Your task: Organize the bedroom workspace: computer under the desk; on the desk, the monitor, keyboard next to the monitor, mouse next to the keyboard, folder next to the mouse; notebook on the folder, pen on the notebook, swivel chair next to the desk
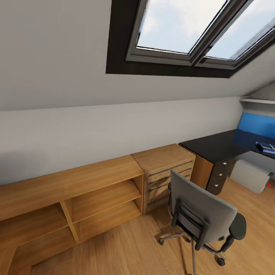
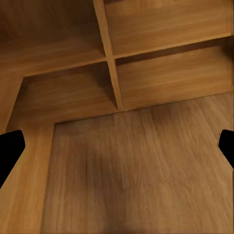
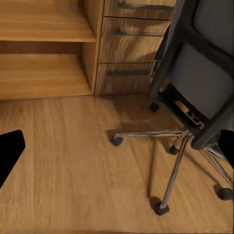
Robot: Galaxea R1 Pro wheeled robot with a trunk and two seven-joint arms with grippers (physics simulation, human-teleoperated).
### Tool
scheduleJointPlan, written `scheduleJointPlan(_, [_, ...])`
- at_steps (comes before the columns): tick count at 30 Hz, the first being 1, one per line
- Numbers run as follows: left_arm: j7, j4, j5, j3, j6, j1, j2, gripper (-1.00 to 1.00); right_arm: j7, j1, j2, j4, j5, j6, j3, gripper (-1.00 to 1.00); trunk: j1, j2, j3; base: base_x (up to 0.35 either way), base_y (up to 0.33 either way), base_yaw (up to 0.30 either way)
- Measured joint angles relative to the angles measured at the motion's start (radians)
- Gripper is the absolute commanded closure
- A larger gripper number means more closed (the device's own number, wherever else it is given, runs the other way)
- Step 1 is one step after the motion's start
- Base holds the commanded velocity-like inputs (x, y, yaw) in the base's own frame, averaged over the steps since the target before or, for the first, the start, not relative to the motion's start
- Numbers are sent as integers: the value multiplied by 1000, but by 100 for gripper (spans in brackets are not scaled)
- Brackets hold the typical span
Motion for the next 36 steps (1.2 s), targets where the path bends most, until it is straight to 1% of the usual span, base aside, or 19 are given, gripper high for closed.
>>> scheduleJointPlan(3, [1,0,1,1,0,0,-4,-100,-1,0,5,0,0,0,-1,-100,0,0,0,-16,32,-297])
scheduleJointPlan(17, [5,2,1,3,1,0,-5,-100,-2,0,5,-1,0,-1,-3,-100,0,0,0,-3,20,-295])
scheduleJointPlan(30, [6,1,1,4,0,0,-7,-100,-1,0,4,-2,0,0,-4,-100,0,0,0,0,243,-286])
scheduleJointPlan(36, [6,1,1,6,0,0,-7,-100,-2,0,2,-2,0,0,-5,-100,0,0,0,0,98,-286])
